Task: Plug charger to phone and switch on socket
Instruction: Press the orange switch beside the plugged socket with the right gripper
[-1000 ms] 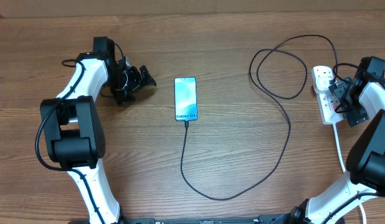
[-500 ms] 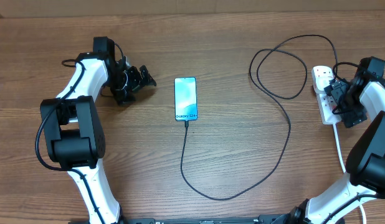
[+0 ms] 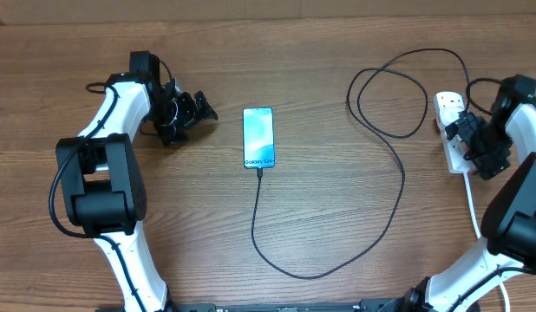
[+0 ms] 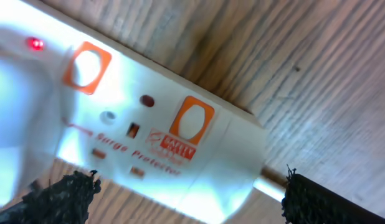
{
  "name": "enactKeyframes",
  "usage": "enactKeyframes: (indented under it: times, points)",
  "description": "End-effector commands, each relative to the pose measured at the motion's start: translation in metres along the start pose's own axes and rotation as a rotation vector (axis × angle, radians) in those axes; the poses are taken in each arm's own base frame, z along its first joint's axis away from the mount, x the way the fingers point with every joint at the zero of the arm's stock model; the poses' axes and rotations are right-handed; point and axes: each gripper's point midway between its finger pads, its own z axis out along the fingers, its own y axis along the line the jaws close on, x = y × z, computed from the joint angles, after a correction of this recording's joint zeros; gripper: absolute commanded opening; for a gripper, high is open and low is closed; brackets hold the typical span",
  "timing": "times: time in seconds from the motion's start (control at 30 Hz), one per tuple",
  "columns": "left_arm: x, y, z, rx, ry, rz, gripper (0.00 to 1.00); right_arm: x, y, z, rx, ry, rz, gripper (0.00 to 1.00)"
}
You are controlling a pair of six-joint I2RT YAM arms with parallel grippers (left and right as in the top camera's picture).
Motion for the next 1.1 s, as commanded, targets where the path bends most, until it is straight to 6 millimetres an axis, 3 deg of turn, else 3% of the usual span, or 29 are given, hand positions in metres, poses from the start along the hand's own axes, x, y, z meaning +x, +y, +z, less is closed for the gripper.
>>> enactKeyframes:
  times: [0.0, 0.17, 1.07]
  points:
    - [0.007, 0.042, 0.025, -0.138, 0.030, -0.041, 1.00, -0.017, 0.002, -0.015, 0.007, -0.042, -0.111, 1.00]
    - [0.007, 0.042, 0.025, -0.138, 0.030, -0.041, 1.00, -0.019, -0.003, -0.014, 0.039, -0.053, -0.110, 1.00]
    - [0.007, 0.042, 0.025, -0.138, 0.030, -0.041, 1.00, -0.036, 0.007, -0.015, 0.000, -0.123, -0.105, 1.00]
